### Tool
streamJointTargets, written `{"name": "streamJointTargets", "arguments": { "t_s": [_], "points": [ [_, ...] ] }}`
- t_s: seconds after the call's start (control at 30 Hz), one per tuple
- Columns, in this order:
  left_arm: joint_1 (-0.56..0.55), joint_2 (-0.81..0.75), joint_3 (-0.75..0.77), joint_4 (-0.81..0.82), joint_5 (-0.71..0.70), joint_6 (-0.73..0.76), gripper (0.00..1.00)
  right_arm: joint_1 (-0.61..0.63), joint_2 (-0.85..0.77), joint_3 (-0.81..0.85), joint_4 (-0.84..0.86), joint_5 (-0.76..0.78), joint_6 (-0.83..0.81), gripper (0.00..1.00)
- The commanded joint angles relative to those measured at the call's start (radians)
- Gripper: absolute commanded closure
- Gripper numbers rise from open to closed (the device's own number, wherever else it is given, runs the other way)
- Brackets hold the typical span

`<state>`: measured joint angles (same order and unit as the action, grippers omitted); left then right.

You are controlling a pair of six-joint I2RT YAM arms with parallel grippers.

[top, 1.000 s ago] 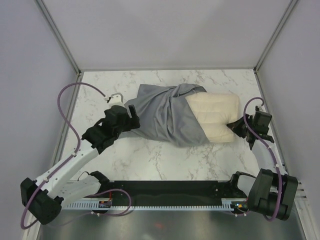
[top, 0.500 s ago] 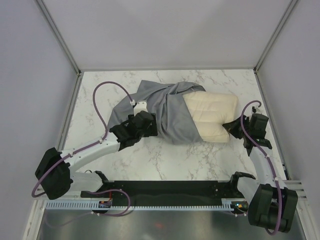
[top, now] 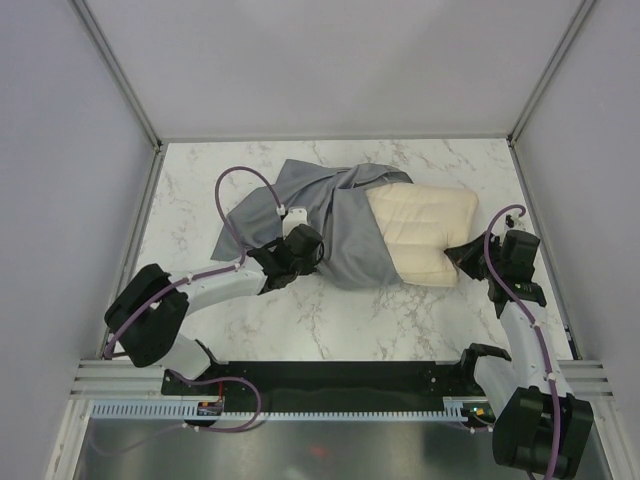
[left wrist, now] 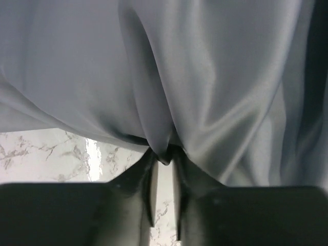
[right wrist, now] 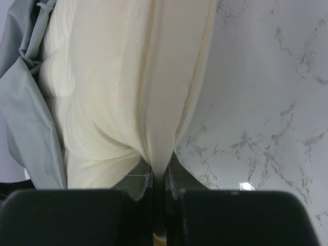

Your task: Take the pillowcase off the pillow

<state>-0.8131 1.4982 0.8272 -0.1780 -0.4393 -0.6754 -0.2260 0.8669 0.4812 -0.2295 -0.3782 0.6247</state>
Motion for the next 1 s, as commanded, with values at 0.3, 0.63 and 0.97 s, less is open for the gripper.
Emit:
{"name": "streamJointTargets", "arguments": {
  "t_s": [0.3, 0.63, 0.97],
  "points": [
    [0.139, -0.139, -0.131, 0.040, -0.024, -0.049, 0.98, -0.003, -0.008, 0.069, 0.035, 0.039, -0.023, 1.00],
    [0.445, -0.453, -0.280, -0.011, 0.039, 0.016, 0.98, -0.010, 0.021, 0.108, 0.024, 0.070, -0.049, 1.00],
    [0.566, -0.668, -0.298, -0.063, 0.092, 0.056, 0.98, -0.150, 0.098, 0.120, 0.004, 0.032, -0.151, 1.00]
  ]
}}
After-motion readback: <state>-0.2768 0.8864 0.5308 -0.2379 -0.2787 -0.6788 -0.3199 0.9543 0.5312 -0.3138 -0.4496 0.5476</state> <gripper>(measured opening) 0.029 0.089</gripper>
